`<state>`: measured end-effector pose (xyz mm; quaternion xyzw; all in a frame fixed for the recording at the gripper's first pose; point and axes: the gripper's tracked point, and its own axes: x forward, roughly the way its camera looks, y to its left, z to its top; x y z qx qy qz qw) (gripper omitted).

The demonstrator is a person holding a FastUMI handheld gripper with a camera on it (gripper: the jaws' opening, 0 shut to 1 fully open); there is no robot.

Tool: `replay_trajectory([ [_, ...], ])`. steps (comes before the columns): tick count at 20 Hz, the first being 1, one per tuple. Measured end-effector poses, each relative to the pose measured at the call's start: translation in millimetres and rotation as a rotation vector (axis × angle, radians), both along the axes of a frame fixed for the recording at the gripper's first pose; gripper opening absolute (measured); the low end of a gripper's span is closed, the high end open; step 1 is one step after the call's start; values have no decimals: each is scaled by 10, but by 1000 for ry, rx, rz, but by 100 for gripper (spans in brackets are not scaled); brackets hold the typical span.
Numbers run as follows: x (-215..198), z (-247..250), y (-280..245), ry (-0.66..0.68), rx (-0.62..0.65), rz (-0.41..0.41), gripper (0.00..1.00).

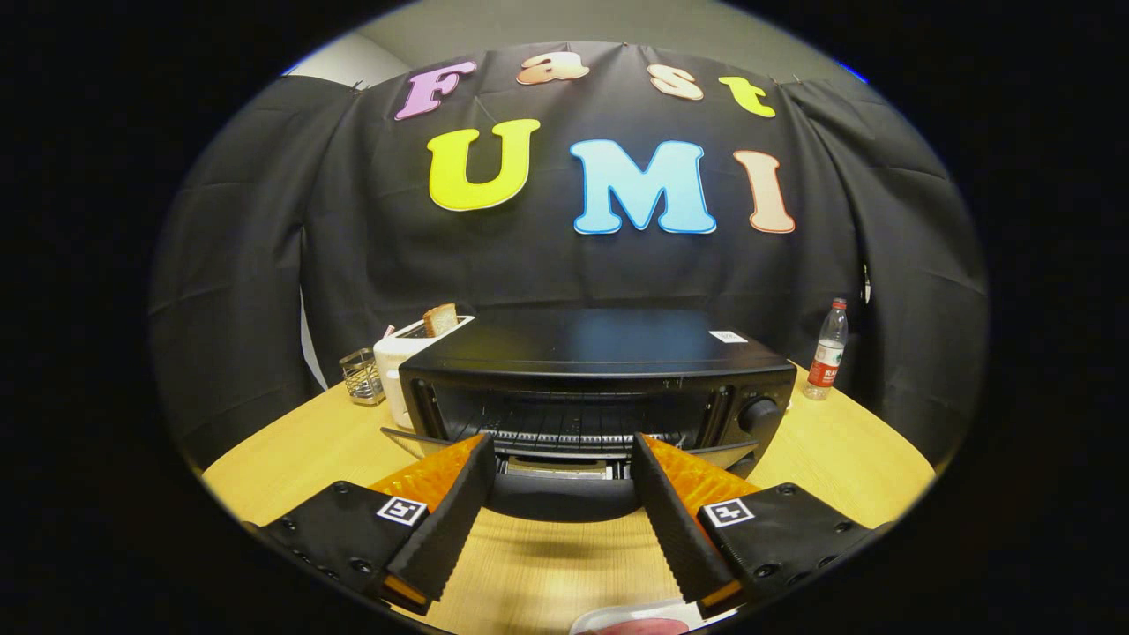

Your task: Open the toaster oven, put the food inside, and close the toaster oven door.

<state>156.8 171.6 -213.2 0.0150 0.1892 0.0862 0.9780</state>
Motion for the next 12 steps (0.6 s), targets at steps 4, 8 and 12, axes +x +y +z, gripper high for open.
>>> replay_trajectory([
  [4,-115,-62,-6,27,-2,2,98],
  [8,-226,-133,-12,49,-9,3,98],
  [12,-353,-246,-25,83,-18,7,99],
])
